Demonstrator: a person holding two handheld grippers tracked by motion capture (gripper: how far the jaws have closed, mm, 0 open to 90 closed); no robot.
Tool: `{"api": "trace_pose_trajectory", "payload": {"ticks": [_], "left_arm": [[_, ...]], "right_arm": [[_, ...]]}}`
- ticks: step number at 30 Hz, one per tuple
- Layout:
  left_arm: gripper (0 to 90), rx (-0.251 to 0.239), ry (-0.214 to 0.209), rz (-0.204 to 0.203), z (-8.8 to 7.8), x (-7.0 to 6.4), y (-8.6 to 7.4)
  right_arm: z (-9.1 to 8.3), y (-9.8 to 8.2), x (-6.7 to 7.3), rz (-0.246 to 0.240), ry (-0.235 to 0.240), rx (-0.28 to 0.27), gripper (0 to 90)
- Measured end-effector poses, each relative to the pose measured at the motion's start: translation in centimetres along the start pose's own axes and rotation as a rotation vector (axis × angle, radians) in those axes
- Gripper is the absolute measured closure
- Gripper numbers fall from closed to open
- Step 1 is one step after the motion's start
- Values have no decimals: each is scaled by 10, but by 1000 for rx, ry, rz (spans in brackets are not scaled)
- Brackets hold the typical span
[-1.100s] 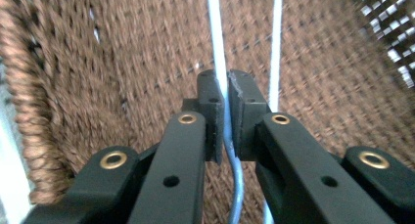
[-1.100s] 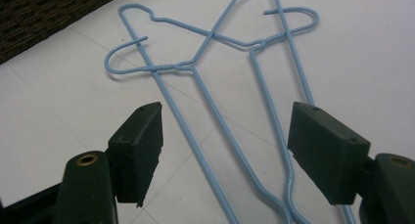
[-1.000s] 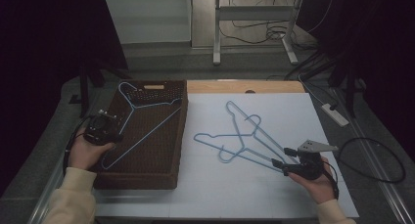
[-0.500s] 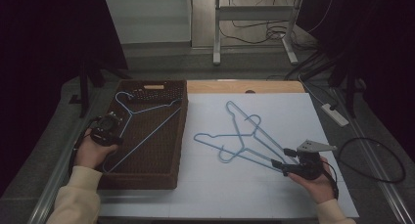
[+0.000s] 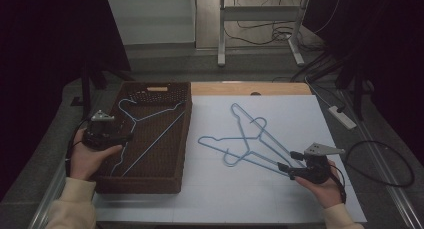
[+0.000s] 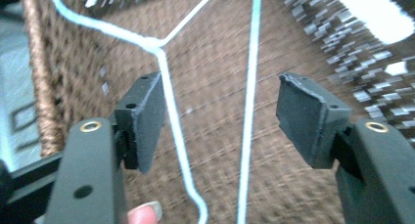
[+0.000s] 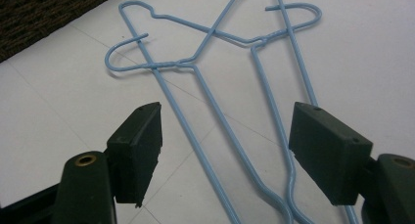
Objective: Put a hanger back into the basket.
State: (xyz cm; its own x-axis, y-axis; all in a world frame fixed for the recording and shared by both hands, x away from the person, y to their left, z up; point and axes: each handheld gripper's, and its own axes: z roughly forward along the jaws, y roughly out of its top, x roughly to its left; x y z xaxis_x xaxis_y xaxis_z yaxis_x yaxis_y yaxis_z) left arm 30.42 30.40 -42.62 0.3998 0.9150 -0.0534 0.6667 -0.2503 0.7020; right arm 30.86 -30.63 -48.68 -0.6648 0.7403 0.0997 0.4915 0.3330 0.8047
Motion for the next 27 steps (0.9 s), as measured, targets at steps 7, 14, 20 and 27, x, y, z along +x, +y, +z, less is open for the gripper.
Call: {"api": "trace_pose_trajectory", "payload": {"ticks": [7, 14, 20, 27], "left_arm": [[323, -119, -109, 31, -15, -22, -5], [316, -184, -184, 69, -18, -47, -5], [301, -217, -230, 83, -15, -66, -8], [300, -234, -258, 67, -11, -77, -15]], "right_arm": [[-2, 1, -3, 15, -11, -19, 293], [-2, 1, -7, 27, -6, -20, 293], [-6, 1, -10, 37, -6, -32, 293], [-9, -1, -7, 27, -18, -36, 294]]}}
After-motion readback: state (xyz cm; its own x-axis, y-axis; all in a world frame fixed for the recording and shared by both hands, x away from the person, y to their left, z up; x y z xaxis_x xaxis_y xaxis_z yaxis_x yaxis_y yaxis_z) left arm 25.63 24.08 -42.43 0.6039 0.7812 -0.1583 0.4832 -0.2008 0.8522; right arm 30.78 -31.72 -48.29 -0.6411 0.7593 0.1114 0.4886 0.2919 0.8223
